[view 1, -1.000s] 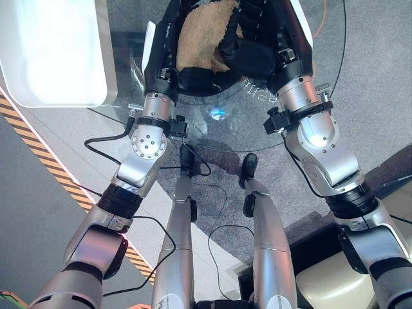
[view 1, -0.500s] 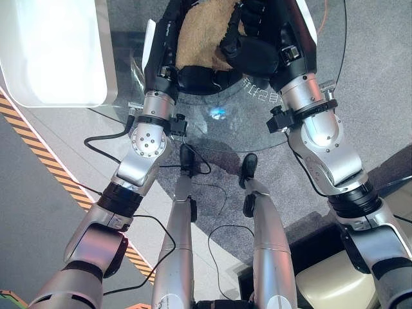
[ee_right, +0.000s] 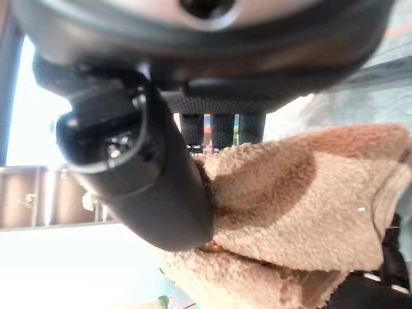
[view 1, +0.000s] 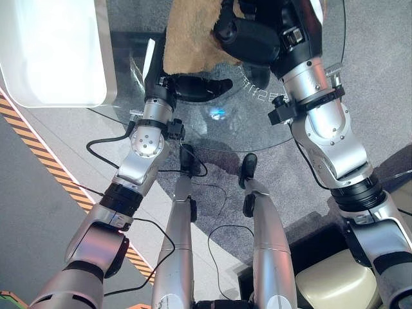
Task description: Wipe the table with a cloth and put it in the basket.
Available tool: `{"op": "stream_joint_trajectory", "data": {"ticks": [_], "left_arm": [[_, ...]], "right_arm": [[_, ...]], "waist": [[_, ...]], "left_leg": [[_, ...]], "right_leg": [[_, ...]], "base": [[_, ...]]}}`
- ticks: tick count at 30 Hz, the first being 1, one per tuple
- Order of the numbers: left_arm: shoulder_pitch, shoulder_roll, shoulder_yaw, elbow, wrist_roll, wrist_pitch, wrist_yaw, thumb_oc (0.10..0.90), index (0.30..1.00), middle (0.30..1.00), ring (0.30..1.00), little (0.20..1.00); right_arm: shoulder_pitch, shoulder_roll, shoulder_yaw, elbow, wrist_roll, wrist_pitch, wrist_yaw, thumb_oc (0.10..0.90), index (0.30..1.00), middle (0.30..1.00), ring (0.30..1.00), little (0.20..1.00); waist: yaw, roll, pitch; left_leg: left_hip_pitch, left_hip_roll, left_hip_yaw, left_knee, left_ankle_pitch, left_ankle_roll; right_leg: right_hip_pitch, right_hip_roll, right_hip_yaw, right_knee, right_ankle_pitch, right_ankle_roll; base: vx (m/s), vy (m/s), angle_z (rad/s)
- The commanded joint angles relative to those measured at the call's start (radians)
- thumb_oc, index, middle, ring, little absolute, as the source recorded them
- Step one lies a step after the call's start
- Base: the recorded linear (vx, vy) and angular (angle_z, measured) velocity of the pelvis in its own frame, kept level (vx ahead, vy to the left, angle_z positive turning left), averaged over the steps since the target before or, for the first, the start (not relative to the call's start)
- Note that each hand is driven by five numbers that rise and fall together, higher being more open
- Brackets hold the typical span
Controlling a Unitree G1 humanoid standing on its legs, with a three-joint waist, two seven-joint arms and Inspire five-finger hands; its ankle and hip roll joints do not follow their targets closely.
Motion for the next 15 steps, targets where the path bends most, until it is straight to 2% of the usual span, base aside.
{"op": "stream_joint_trajectory", "data": {"ticks": [1,15], "left_arm": [[-0.073,-0.016,0.007,-0.073,-0.006,-0.085,-0.022,0.800,0.900,0.900,0.900,0.900],[-0.092,-0.022,0.002,-0.080,-0.041,-0.097,-0.027,0.800,0.900,0.900,0.900,0.900]], "right_arm": [[-0.181,0.016,-0.060,-0.270,-0.016,-0.212,0.034,0.100,0.300,0.300,0.300,0.200],[-0.194,0.003,-0.041,-0.260,-0.015,-0.187,0.060,0.100,0.300,0.300,0.300,0.200]], "waist": [[0.004,-0.025,-0.026],[0.003,-0.030,-0.026]], "left_leg": [[0.035,-0.047,-0.001,0.090,-0.089,0.051],[0.028,-0.047,-0.001,0.100,-0.093,0.050]], "right_leg": [[0.098,0.058,0.001,-0.186,0.140,0.042],[0.096,0.060,0.000,-0.183,0.135,0.039]], "base": [[0.00,0.000,0.00],[0.00,0.000,0.00]]}}
